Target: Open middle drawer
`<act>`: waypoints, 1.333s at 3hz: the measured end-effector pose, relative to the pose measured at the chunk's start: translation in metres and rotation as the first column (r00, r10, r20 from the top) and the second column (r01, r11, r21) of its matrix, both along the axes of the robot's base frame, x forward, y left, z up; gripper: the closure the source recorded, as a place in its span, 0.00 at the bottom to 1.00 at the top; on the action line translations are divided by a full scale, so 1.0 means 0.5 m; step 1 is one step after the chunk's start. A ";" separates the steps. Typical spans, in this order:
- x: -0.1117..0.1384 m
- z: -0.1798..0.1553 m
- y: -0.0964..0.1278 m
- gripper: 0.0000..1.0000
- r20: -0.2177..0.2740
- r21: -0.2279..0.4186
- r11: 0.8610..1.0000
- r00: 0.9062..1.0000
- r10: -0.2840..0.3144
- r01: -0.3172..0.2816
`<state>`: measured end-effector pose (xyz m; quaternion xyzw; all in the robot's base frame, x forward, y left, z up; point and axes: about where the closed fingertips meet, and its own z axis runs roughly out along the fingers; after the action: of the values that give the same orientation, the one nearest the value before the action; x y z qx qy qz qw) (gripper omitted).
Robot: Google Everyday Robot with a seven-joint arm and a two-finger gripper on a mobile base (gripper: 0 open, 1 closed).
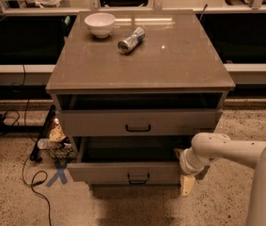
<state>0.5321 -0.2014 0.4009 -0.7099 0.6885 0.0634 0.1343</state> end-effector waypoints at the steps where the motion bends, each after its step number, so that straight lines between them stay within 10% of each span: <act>1: -0.016 -0.004 -0.006 0.00 -0.024 0.001 1.000 1.000 -0.020 0.020; 4: -0.055 -0.005 -0.037 0.80 -0.057 0.035 0.995 0.994 -0.092 0.095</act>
Offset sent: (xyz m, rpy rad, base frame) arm -0.0277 -0.0248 -0.0109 0.0602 0.0704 -0.1109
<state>0.5046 -0.2200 0.3981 -0.6722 0.7231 0.0895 0.1312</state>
